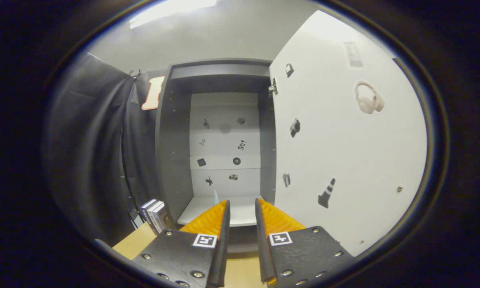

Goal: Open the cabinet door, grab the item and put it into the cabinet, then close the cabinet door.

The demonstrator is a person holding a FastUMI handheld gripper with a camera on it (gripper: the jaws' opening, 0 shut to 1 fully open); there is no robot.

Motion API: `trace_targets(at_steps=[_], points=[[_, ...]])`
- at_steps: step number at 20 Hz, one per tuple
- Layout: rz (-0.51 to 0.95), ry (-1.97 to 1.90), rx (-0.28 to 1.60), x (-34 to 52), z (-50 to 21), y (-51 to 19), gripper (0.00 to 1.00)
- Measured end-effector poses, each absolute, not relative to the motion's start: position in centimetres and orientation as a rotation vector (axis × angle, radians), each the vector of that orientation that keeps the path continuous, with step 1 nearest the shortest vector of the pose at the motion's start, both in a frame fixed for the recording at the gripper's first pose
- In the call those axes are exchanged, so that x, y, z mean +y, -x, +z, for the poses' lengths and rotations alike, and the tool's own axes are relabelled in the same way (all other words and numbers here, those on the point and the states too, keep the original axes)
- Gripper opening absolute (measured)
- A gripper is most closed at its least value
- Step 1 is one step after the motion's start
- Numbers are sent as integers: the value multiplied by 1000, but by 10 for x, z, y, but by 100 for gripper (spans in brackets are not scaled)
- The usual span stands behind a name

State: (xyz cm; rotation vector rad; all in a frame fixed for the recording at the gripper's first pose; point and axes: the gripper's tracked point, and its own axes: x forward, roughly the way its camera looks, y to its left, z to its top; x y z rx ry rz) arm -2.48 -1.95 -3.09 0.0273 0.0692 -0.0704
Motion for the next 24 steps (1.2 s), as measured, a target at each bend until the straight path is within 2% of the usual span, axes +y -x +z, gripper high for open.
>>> trace_targets(at_steps=[3,6,7,11,20,21,24], points=[[-107,-40,56,-40,-18,60,33],[-164,-32,46,-64,-10,90,45],[-179,-29,48,-71,-9,100,46],[-275,-5,58,-108,-11,136,63],[-526,19,61,-208,-12,180,65],[-542,28,66,-214,-13,180,72],[-554,55,82,-229,-18,162,75]])
